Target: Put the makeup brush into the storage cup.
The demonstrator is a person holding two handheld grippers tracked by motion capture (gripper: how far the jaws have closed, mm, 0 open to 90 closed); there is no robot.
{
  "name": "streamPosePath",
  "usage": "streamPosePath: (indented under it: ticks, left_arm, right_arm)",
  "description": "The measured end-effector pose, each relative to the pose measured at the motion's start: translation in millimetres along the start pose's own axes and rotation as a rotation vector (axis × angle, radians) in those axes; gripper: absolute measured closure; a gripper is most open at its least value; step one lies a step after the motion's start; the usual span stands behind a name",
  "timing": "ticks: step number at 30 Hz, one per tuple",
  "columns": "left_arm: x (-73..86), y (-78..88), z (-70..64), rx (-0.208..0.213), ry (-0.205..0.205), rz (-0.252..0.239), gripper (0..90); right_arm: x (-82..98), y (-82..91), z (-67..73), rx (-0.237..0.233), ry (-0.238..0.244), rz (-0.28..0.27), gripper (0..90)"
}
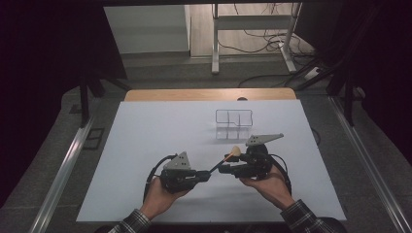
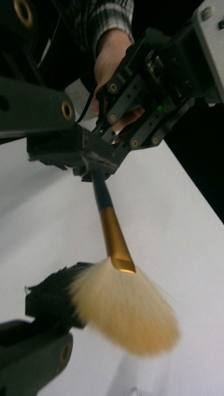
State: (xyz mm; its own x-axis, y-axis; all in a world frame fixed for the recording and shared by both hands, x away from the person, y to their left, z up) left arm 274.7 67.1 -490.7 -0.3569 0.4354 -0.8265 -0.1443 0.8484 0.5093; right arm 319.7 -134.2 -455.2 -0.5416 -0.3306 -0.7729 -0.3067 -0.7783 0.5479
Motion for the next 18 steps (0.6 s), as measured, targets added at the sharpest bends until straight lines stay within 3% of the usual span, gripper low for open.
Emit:
streamPosePath:
  ticks: [5, 8, 10, 11, 12, 13, 15, 16, 18]
  left_arm:
    - [0.8, -3.2, -1.0, 0.005, -0.012, 0.022, 84.1]
    - [1.6, -7.7, -3.6, 0.006, -0.037, 0.058, 84.1]
    - [2.8, -11.9, -4.9, -0.009, -0.061, 0.09, 83.7]
    - [2.6, -14.2, -5.5, -0.011, -0.053, 0.09, 83.6]
    - [2.9, -14.9, -4.4, -0.018, -0.062, 0.111, 83.5]
    - [2.7, -15.6, -3.6, -0.033, -0.053, 0.11, 83.2]
    - [1.2, -14.5, 0.2, -0.031, 0.004, 0.1, 80.1]
    - [0.6, -13.1, 0.8, -0.055, -0.003, 0.101, 75.2]
    - [0.2, -11.6, 0.9, -0.083, -0.011, 0.115, 52.5]
  right_arm:
    - [-0.2, 0.8, -2.9, -0.03, -0.034, -0.002, 54.3]
    - [-0.1, 1.8, -4.5, -0.066, -0.061, -0.004, 69.3]
    - [0.1, 2.4, -5.8, -0.124, -0.09, -0.015, 80.7]
    - [-0.2, 2.9, -6.5, -0.165, -0.121, -0.015, 82.5]
    - [0.0, 2.7, -6.8, -0.171, -0.128, -0.01, 83.2]
    - [0.3, 2.3, -6.6, -0.175, -0.127, -0.004, 83.9]
    - [0.3, 2.7, -6.9, -0.167, -0.133, 0.0, 84.2]
    - [-0.2, 3.3, -7.5, -0.161, -0.132, -0.001, 84.3]
    - [-0.5, 5.0, -9.5, -0.111, -0.101, 0.002, 84.3]
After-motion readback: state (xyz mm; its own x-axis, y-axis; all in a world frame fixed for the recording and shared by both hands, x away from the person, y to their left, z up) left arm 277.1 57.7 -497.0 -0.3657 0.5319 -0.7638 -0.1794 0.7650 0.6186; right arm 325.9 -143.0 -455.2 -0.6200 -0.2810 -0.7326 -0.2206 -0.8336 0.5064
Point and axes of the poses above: each handheld gripper's, and its own axes: y roughly backward along the jaws, x roughly out of its underside, z roughly to its left, the point moved 4 cm from there along -y, roughly forward along the jaws, and after that the axes turned 8 degrees about x, right-handed, at the moved point
